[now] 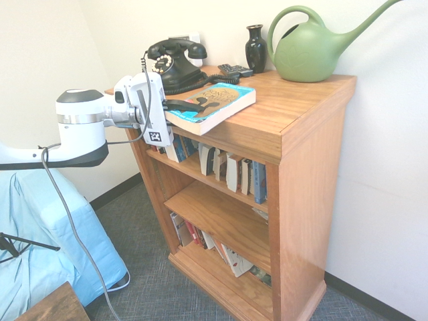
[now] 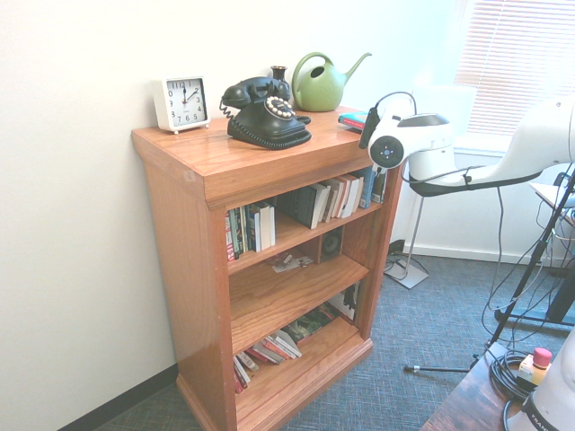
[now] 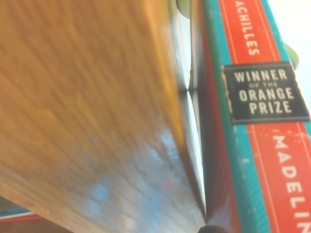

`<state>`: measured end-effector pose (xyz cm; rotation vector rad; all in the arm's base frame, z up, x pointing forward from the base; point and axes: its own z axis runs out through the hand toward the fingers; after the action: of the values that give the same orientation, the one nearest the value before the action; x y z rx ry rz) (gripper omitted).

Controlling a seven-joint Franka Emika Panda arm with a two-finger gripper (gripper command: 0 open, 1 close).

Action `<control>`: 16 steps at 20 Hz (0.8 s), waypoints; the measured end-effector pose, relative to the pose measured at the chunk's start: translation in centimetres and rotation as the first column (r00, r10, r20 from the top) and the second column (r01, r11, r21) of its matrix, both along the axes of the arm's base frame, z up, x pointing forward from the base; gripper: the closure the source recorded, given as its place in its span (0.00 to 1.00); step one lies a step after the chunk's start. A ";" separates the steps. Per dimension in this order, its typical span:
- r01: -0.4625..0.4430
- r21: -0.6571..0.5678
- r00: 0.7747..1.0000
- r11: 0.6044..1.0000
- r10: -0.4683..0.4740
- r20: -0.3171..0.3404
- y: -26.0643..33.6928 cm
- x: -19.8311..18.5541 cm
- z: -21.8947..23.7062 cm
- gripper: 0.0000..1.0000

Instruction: Organize the shelf

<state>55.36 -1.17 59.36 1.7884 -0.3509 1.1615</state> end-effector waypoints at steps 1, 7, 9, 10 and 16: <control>0.006 0.017 1.000 1.000 -0.006 0.009 0.0 -0.2 0.4 1.00; 0.048 0.130 0.995 0.990 -0.060 0.085 0.0 -2.9 3.5 1.00; 0.056 0.183 0.992 0.982 -0.076 0.101 0.0 -4.4 4.3 1.00; 0.058 0.209 0.991 0.976 -0.081 0.108 0.1 -5.2 4.6 1.00; 0.039 0.376 0.984 0.926 -0.101 0.148 0.6 -10.6 5.9 1.00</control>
<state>44.79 -0.52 65.23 1.9872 -0.7713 1.2568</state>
